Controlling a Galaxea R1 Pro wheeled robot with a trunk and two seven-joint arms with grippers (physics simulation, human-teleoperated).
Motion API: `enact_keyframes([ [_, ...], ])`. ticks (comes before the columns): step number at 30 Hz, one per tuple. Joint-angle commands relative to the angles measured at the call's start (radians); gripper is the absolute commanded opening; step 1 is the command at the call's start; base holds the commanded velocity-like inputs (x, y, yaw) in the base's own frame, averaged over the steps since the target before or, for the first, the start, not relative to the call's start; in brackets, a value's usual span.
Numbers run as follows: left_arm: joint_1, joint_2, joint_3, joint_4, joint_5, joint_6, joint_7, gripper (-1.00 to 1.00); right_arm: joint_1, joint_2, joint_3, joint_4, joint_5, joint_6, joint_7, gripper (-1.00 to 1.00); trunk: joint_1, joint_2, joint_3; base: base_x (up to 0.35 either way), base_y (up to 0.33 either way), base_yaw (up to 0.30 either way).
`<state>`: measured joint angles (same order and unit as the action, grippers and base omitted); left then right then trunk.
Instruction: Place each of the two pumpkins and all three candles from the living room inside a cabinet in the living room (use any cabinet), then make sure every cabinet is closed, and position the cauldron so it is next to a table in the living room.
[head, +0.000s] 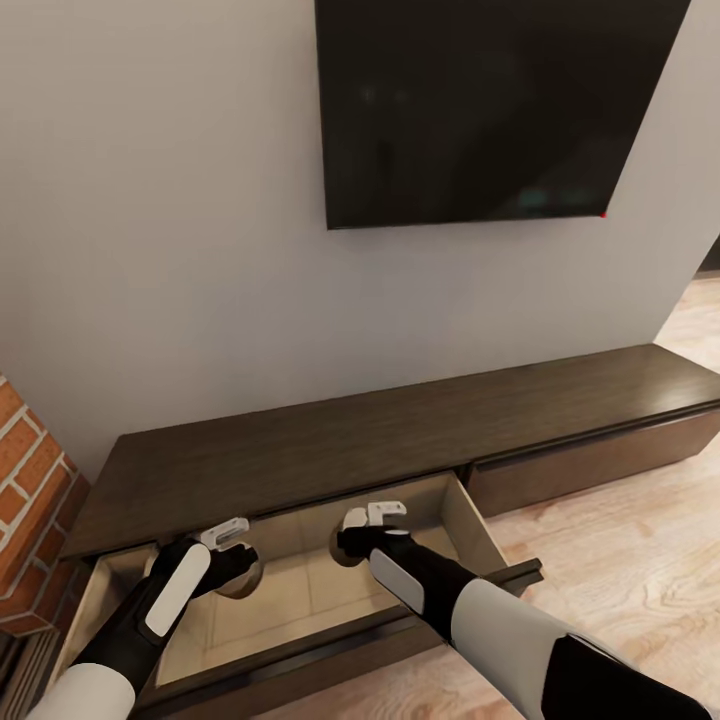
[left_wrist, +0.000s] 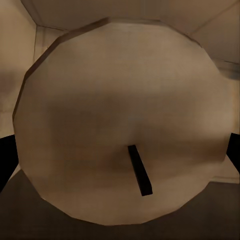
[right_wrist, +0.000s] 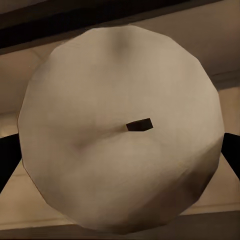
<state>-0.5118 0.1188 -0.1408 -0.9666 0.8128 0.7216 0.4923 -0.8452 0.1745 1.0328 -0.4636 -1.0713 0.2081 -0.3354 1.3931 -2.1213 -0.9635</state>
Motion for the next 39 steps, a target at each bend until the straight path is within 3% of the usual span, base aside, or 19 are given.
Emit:
enact_keyframes([
  [1, -0.001, 0.001, -0.004, -0.002, 0.008, 0.001, 0.011, -1.0, -0.002, 0.0, 0.019, -0.001, -0.001, 0.002, -0.008, -1.0, 0.004, -0.008, -0.004, 0.0, 0.0, 0.0],
  [3, -0.001, 0.001, -0.004, -0.001, 0.007, 0.001, 0.011, -1.0, -0.002, 0.0, 0.05, -0.007, -0.001, 0.0, -0.008, -1.0, 0.011, -0.022, -0.01, 0.0, 0.0, 0.0],
  [7, -0.001, 0.001, -0.004, -0.001, 0.006, 0.001, 0.011, -1.0, -0.002, 0.0, 0.067, -0.017, 0.0, -0.003, -0.009, -1.0, 0.027, -0.05, -0.023, 0.0, 0.0, 0.0],
  [17, -0.001, 0.005, -0.003, 0.0, 0.005, -0.002, 0.013, -1.0, -0.001, 0.0, 0.072, -0.02, -0.001, -0.008, -0.026, -1.0, 0.065, -0.12, -0.054, 0.0, 0.0, 0.0],
  [24, -0.001, 0.005, -0.002, 0.001, 0.001, -0.008, 0.015, -1.0, 0.0, 0.0, 0.077, -0.073, -0.011, 0.141, -0.099, -1.0, 0.092, -0.169, -0.076, 0.0, 0.0, 0.0],
  [39, -0.001, 0.009, 0.0, -0.007, 0.0, -0.008, 0.016, -1.0, 0.0, 0.0, 0.079, -0.094, -0.005, 0.122, -0.12, -1.0, 0.149, -0.274, -0.123, 0.0, 0.0, 0.0],
])
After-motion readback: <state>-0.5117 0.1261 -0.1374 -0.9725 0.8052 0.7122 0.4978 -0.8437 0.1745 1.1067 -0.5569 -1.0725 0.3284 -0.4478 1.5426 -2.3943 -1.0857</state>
